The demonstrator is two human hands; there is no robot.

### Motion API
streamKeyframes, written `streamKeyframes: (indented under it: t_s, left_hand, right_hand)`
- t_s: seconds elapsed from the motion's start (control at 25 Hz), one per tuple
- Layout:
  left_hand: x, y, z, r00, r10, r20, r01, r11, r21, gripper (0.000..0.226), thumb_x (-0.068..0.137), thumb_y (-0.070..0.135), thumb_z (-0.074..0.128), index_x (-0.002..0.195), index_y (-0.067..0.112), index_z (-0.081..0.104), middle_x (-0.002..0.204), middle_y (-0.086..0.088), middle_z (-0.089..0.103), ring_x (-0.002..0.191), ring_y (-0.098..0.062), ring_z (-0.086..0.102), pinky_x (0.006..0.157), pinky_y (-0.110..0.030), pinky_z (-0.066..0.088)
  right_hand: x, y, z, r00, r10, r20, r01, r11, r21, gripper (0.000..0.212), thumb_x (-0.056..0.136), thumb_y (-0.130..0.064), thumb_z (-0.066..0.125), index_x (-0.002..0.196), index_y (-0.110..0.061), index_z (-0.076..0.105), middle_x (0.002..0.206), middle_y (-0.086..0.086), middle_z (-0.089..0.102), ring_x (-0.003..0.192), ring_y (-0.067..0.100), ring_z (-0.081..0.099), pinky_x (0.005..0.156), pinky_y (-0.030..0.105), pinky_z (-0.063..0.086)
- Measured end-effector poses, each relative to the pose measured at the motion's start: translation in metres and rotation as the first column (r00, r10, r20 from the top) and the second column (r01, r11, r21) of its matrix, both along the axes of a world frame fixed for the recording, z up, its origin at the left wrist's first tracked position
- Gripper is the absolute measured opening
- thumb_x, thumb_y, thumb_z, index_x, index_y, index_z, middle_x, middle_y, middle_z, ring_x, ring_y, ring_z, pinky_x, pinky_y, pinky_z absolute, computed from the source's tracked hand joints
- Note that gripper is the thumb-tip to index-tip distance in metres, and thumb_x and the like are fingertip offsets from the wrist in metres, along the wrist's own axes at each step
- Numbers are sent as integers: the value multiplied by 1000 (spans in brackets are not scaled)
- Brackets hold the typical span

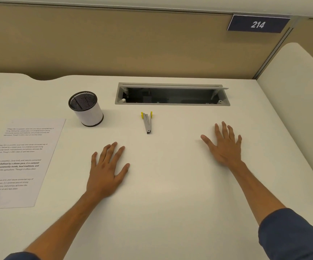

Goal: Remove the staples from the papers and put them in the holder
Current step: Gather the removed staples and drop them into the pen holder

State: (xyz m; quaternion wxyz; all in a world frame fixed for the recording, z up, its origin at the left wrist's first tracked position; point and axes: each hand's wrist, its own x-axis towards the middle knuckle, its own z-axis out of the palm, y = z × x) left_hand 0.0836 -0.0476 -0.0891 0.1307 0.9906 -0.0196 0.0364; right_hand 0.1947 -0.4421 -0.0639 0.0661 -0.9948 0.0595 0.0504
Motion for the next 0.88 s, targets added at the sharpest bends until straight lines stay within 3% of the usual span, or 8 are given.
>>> streamKeyframes:
  t_s: [0.28, 0.36, 0.44, 0.52, 0.6, 0.72, 0.88]
  left_hand:
    - [0, 1, -1, 1000, -2, 6, 2, 1000, 6, 64, 93, 61, 22, 151, 34, 26, 161, 7, 19, 149, -15, 14, 118, -47, 7]
    - [0, 1, -1, 1000, -2, 4, 2, 1000, 8, 64, 94, 61, 22, 151, 34, 26, 161, 7, 19, 149, -14, 14, 118, -47, 7]
    - [0, 0, -1, 1000, -3, 1, 3, 1000, 12, 64, 94, 61, 22, 151, 34, 25, 162, 7, 18, 149, -14, 13, 118, -46, 6]
    - [0, 0, 0, 1000, -3, 5, 3, 1000, 12, 64, 94, 61, 21, 152, 34, 26, 162, 7, 18, 149, -14, 14, 118, -46, 6]
    - [0, 1, 0, 1000, -3, 5, 3, 1000, 9, 64, 94, 61, 22, 151, 33, 26, 161, 7, 19, 149, -14, 14, 118, -46, 6]
    - [0, 1, 0, 1000, -2, 5, 2, 1000, 8, 64, 94, 61, 22, 151, 34, 26, 161, 7, 19, 149, -14, 14, 118, -47, 7]
    - [0, 1, 0, 1000, -1, 0, 1, 1000, 8, 65, 94, 62, 21, 152, 34, 25, 162, 7, 18, 149, -14, 13, 119, -47, 6]
  right_hand:
    - [1, 12, -3, 997, -19, -78, 21, 999, 29, 85, 86, -77, 14, 153, -27, 5, 162, -3, -5, 149, 19, -6, 116, 53, -3]
    - [7, 7, -2, 1000, -7, -13, 7, 999, 54, 73, 93, -68, 22, 153, -25, 15, 162, 0, 6, 149, 22, 4, 117, 51, 1]
    - [15, -3, -1, 993, -7, 114, -12, 986, 164, 57, 98, -50, 36, 147, -20, 35, 155, 6, 30, 142, 26, 27, 116, 48, 19]
    - [24, -13, 3, 984, -5, 179, -49, 953, 297, 43, 97, -32, 49, 137, -15, 51, 140, 8, 49, 128, 28, 45, 106, 41, 36]
    - [33, -20, 8, 981, -4, 196, -77, 911, 405, 32, 93, -23, 59, 123, -12, 64, 123, 7, 61, 111, 26, 58, 96, 35, 43]
    - [45, -24, 15, 981, 20, 191, -108, 880, 463, 23, 90, -21, 65, 109, -11, 72, 108, 7, 69, 95, 22, 63, 86, 28, 45]
    - [55, -24, 19, 979, 69, 191, -151, 877, 456, 20, 89, -20, 66, 103, -7, 74, 106, 11, 72, 98, 25, 65, 91, 34, 49]
